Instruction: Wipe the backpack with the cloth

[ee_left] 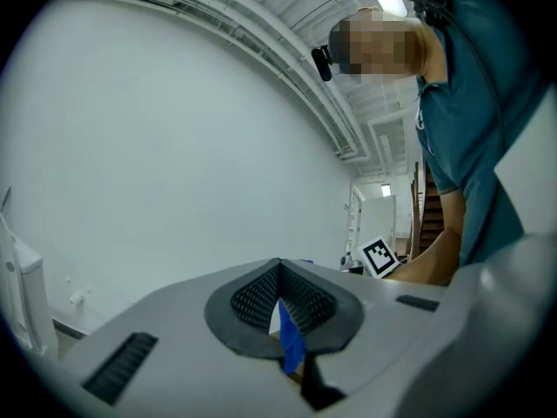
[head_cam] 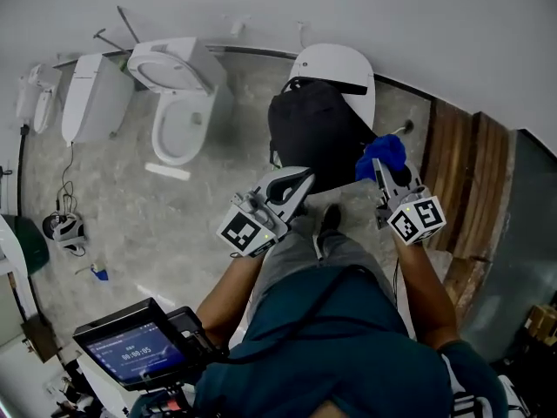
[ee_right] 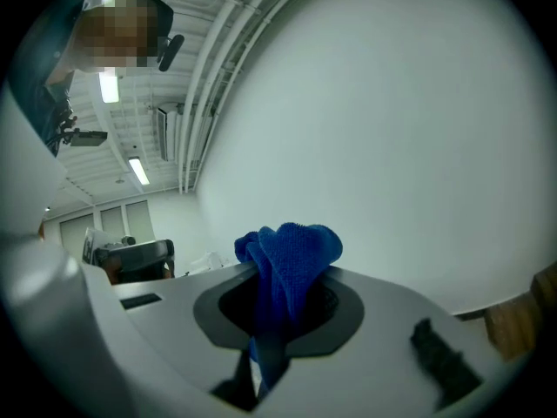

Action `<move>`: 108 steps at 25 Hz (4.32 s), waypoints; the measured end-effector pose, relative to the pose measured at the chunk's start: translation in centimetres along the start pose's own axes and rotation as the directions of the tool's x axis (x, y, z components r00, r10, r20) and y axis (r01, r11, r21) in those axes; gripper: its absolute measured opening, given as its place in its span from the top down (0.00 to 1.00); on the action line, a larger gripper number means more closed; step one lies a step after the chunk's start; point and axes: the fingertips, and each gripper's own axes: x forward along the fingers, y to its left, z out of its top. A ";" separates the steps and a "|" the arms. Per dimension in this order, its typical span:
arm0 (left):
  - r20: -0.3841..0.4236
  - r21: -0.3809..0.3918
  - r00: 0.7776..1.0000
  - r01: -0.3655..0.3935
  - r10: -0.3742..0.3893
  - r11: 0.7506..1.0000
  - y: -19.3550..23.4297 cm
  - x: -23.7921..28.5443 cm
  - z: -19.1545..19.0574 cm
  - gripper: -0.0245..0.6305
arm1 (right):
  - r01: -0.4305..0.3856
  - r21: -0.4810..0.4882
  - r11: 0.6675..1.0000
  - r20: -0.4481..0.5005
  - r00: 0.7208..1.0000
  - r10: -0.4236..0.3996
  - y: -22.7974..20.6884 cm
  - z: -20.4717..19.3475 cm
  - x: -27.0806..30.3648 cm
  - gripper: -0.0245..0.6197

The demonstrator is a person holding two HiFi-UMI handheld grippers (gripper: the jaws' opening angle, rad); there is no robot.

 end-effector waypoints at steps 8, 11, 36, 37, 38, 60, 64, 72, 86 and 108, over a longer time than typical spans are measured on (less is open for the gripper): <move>-0.065 -0.031 0.995 0.069 -0.071 0.997 6.9 2.7 -1.6 0.96 | 0.146 0.125 0.981 -0.098 0.986 -0.134 -7.7 -6.7 4.4 0.90; -0.130 -0.046 0.990 0.056 -0.062 0.997 8.7 2.9 -4.0 0.96 | 0.221 0.255 0.941 -0.208 0.963 -0.169 -11.7 -13.9 5.3 0.90; -0.237 -0.150 0.971 -0.065 0.028 0.987 15.7 6.5 -13.4 0.96 | 0.118 0.463 0.878 -0.406 0.909 0.092 -24.0 -27.4 29.9 0.90; -0.238 -0.148 0.971 -0.064 0.027 0.987 15.7 6.7 -13.4 0.96 | 0.126 0.477 0.870 -0.403 0.911 0.089 -24.0 -27.6 29.1 0.90; -0.237 -0.146 0.971 -0.062 0.026 0.987 15.7 6.9 -13.3 0.96 | 0.142 0.495 0.857 -0.402 0.912 0.080 -24.1 -28.1 27.7 0.90; -0.252 -0.158 0.966 -0.096 0.054 0.983 16.3 5.7 -13.7 0.96 | 0.007 0.560 0.829 -0.383 0.889 0.252 -23.4 -26.3 30.1 0.90; -0.255 -0.158 0.966 -0.092 0.049 0.983 16.2 6.5 -13.5 0.96 | 0.068 0.636 0.769 -0.391 0.887 0.245 -23.2 -29.6 21.3 0.90; -0.266 -0.170 0.964 -0.059 0.012 0.984 16.2 7.8 -13.7 0.96 | 0.274 0.687 0.673 -0.528 0.825 0.202 -18.8 -37.4 2.8 0.90; -0.238 -0.173 0.971 -0.076 0.033 0.982 15.6 7.0 -13.5 0.96 | -0.036 0.539 0.841 -0.431 0.847 0.312 -19.7 -27.9 19.1 0.90; -0.225 -0.208 0.936 -0.318 0.271 0.925 18.7 -4.7 -16.2 0.96 | -0.395 0.386 0.834 -0.792 0.321 0.519 6.3 -43.6 6.2 0.90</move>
